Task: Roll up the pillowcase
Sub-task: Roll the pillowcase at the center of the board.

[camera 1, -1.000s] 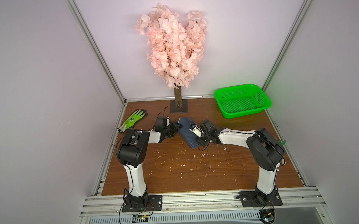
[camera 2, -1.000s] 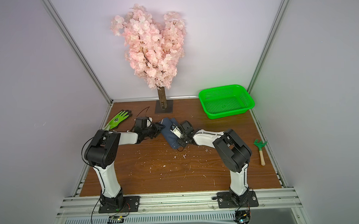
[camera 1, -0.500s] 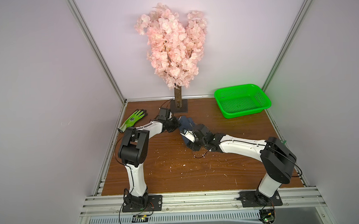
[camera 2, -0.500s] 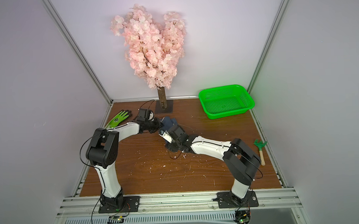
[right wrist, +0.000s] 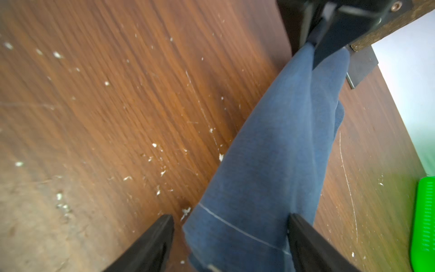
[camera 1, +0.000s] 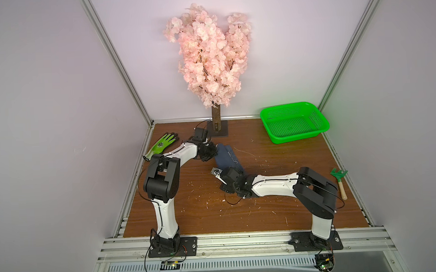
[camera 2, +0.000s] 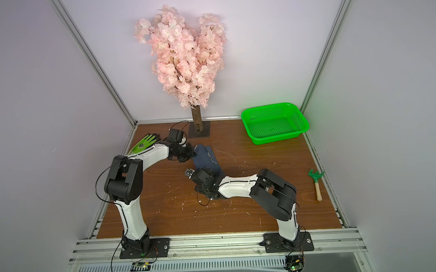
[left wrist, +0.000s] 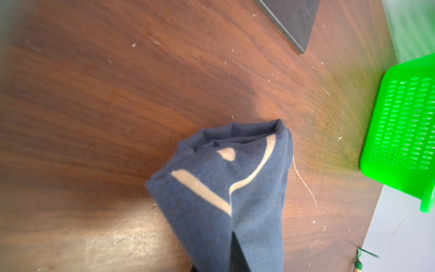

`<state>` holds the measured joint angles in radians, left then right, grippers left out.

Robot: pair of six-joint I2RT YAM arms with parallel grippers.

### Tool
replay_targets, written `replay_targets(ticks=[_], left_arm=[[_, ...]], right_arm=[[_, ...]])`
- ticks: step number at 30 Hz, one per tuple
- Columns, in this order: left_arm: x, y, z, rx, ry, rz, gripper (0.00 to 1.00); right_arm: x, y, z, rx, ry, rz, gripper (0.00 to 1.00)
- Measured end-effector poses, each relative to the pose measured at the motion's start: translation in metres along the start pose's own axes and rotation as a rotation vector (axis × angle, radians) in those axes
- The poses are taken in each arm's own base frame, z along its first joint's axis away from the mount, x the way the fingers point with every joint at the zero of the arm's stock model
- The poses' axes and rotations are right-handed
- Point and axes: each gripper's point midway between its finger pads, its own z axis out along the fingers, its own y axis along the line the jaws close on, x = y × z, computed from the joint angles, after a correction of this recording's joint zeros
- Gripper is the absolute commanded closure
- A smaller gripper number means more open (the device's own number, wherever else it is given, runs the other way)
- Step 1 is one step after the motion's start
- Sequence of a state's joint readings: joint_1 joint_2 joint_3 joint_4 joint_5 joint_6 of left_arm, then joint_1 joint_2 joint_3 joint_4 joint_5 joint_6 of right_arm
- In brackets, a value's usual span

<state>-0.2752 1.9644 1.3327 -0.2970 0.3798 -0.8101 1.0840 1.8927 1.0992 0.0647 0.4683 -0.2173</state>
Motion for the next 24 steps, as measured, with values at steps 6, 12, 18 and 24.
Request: replay_targets(ticks=[6, 12, 18, 24], left_arm=[[0.003, 0.002, 0.0, -0.011, 0.012, -0.006, 0.85], [0.005, 0.004, -0.001, -0.023, 0.022, 0.002, 0.78], [0.004, 0.007, -0.005, -0.049, 0.021, 0.022, 0.56], [-0.011, -0.007, -0.034, -0.059, -0.055, 0.088, 0.41]], right_arm=[[0.005, -0.003, 0.008, 0.115, 0.032, -0.081, 0.26], [0.007, -0.006, 0.009, 0.114, 0.039, -0.085, 0.71], [0.002, -0.018, 0.003, 0.008, 0.003, 0.084, 0.89], [0.006, -0.037, -0.017, -0.151, -0.075, 0.372, 0.89]])
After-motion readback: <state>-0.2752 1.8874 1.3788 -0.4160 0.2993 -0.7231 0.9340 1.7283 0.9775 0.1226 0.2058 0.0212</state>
